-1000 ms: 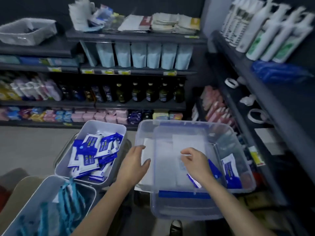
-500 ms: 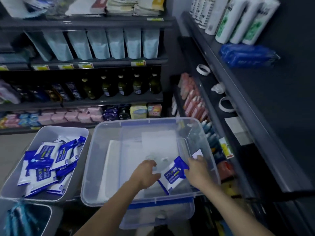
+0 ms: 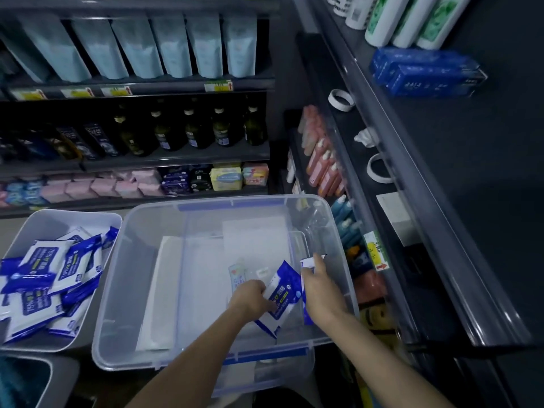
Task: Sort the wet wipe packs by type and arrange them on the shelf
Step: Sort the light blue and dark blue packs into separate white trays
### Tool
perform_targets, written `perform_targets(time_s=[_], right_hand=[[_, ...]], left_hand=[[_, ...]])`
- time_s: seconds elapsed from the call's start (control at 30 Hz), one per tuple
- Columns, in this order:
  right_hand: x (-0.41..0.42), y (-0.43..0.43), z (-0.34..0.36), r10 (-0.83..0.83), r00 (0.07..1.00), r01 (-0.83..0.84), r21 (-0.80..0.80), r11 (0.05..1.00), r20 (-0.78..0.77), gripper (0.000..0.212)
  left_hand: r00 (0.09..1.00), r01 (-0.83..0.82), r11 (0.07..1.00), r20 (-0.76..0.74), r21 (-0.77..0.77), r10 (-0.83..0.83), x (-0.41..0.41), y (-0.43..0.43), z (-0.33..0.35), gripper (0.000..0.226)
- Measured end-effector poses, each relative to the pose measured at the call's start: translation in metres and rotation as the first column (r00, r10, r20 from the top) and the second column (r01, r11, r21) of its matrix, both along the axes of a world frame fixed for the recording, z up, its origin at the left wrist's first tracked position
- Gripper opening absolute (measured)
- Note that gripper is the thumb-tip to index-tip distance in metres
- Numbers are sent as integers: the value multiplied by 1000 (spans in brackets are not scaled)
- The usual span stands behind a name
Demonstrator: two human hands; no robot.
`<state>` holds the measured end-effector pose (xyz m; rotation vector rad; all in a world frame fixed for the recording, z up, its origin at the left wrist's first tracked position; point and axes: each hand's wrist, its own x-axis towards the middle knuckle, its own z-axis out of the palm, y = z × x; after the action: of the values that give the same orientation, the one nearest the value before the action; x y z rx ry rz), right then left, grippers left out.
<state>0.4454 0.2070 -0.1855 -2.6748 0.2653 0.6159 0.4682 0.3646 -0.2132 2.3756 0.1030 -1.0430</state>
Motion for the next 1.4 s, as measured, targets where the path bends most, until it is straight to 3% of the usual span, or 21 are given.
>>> perform_targets(time_s=[0.13,0.23,0.33,0.4,0.47,0.73,1.0,1.23,1.4], right_hand=[[8,5,6,-110,984,96,102,990,143,76],[18,18,21,-268,950,208,316,926,161,91],[27,41,38,-338,941,263,562,784,31,71],[29,61,48,-335,942,236,642,729,34,43],[27,84,60,-311,947,176,688,704,76,31],[4,209,110,-172,976,6,777,629,131,23],[-52,341,106,25,995,-97,805,585,102,13],[-80,412,76,-8,994,91,798,596,-108,11],[-64,435,67,-63,988,151,760,632,-144,10]], left_hand=[[974,-223,969,18,-105,226,6,19,10,23],[911,-382,903,83,-197,403,3,38,26,21],[814,-507,803,133,-314,566,-4,59,48,21],[753,-545,739,157,-396,639,-12,75,64,21],[693,-563,686,189,-461,695,-22,93,81,18],[474,-632,558,302,-537,827,-79,211,132,13],[251,-710,364,266,-603,931,-158,326,128,14],[253,-764,313,184,-564,950,-191,391,101,10],[275,-783,303,135,-543,952,-172,409,83,14]])
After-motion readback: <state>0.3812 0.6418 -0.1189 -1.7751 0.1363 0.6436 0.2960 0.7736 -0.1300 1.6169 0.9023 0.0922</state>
